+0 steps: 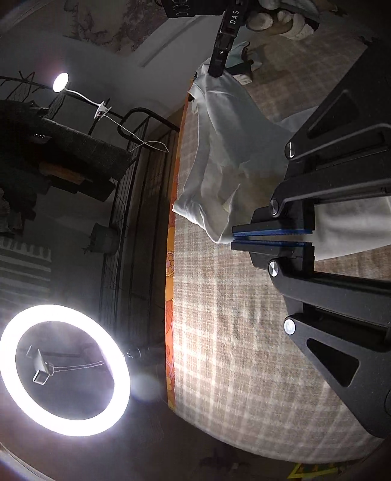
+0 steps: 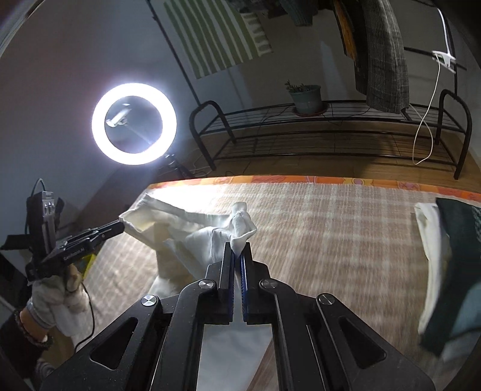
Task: Fold small clothes
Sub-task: 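Lift the collar end with both tools and fold it over the hem, then open both tools to release the folded collar end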
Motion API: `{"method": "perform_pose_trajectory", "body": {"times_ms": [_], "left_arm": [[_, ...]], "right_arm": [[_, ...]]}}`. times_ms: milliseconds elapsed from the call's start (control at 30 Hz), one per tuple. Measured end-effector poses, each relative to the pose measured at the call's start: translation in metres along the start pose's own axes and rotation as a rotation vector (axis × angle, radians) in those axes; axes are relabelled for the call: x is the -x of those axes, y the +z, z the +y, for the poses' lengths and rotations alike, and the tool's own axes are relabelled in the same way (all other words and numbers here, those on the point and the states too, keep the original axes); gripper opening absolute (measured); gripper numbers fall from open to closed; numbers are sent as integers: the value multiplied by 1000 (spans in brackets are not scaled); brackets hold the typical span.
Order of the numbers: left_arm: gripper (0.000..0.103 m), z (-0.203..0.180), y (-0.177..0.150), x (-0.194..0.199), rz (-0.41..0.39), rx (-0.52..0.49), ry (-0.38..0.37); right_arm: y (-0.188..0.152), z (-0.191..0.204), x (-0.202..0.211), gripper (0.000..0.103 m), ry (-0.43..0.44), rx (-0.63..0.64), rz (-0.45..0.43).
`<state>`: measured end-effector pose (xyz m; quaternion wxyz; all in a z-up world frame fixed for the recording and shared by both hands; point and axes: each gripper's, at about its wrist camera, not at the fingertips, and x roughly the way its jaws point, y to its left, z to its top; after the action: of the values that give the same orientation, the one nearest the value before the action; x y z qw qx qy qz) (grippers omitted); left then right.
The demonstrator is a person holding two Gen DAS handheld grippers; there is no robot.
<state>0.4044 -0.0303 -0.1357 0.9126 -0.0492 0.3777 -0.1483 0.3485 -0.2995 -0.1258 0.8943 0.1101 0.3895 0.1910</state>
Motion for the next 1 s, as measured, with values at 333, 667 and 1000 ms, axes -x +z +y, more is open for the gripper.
{"method": "perform_pose_trajectory", "body": {"times_ms": [333, 667, 1000], "left_arm": [[0, -13, -73, 77, -3, -40, -19], [0, -8, -184, 85, 138, -72, 4], [0, 25, -200, 104, 188, 45, -51]], "right_arm": [[-63, 37, 57, 2, -34, 36, 10], [-160, 56, 74, 2, -125, 74, 56], [-205, 72, 89, 2, -224, 226, 53]]}}
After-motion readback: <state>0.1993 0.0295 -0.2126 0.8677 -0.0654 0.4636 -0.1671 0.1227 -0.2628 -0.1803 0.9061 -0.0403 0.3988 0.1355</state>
